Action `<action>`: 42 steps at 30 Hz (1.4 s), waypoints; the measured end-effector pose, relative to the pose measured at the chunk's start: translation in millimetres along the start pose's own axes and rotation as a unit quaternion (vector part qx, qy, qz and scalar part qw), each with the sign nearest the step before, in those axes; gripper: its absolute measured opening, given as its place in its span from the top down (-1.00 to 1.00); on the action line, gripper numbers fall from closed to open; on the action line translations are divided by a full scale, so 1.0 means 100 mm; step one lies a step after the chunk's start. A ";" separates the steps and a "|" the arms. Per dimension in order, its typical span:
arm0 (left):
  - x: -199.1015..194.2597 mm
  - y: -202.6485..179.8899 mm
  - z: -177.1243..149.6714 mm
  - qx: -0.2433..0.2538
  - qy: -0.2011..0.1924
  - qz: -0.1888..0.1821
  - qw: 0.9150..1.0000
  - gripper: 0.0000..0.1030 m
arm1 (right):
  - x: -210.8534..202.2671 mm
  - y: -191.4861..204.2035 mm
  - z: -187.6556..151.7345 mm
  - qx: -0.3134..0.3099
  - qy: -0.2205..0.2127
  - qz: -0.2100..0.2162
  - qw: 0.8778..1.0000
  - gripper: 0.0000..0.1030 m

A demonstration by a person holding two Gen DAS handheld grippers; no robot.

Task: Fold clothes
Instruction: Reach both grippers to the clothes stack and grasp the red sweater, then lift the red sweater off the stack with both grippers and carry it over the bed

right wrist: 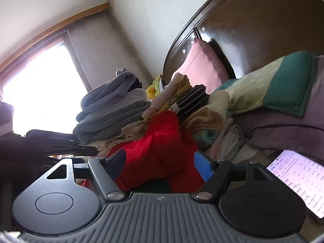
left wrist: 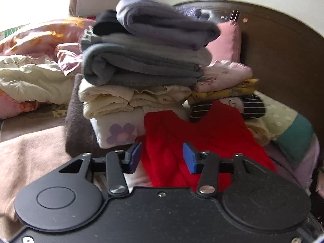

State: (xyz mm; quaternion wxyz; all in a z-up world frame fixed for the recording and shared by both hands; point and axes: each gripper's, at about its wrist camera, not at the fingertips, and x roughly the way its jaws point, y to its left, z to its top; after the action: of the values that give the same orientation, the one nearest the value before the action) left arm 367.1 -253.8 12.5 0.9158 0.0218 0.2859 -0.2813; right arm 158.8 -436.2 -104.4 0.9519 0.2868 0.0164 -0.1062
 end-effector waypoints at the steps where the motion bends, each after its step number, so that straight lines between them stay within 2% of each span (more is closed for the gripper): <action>1: 0.08 0.01 0.03 -0.005 0.006 -0.003 1.000 0.20 | 0.02 0.00 -0.02 0.000 0.004 0.000 1.000 -0.45; 7: 0.42 0.01 0.14 -0.017 0.044 -0.008 0.999 0.22 | 0.08 0.01 -0.09 -0.009 0.017 0.003 1.000 -0.45; 8: 0.45 0.00 0.14 -0.016 0.047 -0.009 0.999 0.30 | 0.07 0.00 -0.09 -0.008 0.017 0.002 1.000 -0.45; 9: 0.45 -0.02 0.13 -0.012 0.045 -0.011 0.999 0.58 | 0.08 0.00 -0.09 -0.007 0.018 0.000 1.000 -0.45; 10: 0.43 -0.05 0.13 -0.003 0.037 -0.008 0.999 0.71 | 0.08 -0.01 -0.10 -0.005 0.019 -0.001 1.000 -0.45; 13: 0.27 -0.18 0.13 0.039 0.007 -0.001 0.999 0.84 | 0.08 -0.02 -0.11 -0.004 0.018 -0.003 1.000 -0.45; 21: -0.57 -0.42 0.22 0.129 -0.078 0.000 0.989 0.88 | -0.04 -0.01 -0.09 -0.008 -0.010 0.014 1.000 -0.45; 25: -1.20 -0.55 0.31 0.175 -0.126 0.001 0.976 0.90 | -0.19 0.01 -0.03 -0.003 -0.042 0.031 0.999 -0.45; 28: -1.75 -0.62 0.39 0.211 -0.165 0.019 0.963 0.90 | -0.32 0.05 0.01 0.003 -0.059 0.054 0.997 -0.45; 32: -2.48 -0.62 0.48 0.258 -0.205 0.054 0.943 0.91 | -0.52 0.16 0.06 0.008 -0.060 0.105 0.993 -0.45; 35: -2.95 -0.57 0.47 0.284 -0.220 0.088 0.929 0.92 | -0.68 0.27 0.10 0.017 -0.048 0.157 0.986 -0.49; 37: -3.23 -0.52 0.41 0.298 -0.224 0.111 0.921 0.92 | -0.75 0.37 0.13 0.031 -0.032 0.203 0.978 -0.55; 40: -3.58 -0.42 0.26 0.320 -0.223 0.139 0.910 0.92 | -0.82 0.55 0.17 0.061 -0.001 0.293 0.954 -0.61; 42: -3.80 -0.34 0.13 0.333 -0.218 0.149 0.905 0.92 | -0.89 0.70 0.18 0.061 0.022 0.340 0.938 -0.75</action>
State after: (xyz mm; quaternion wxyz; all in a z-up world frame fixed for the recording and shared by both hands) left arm 98.4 -93.7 231.3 0.9261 0.3053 -0.0379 -0.2184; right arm 86.0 -372.3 -42.7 0.9114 0.3350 -0.0679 0.2292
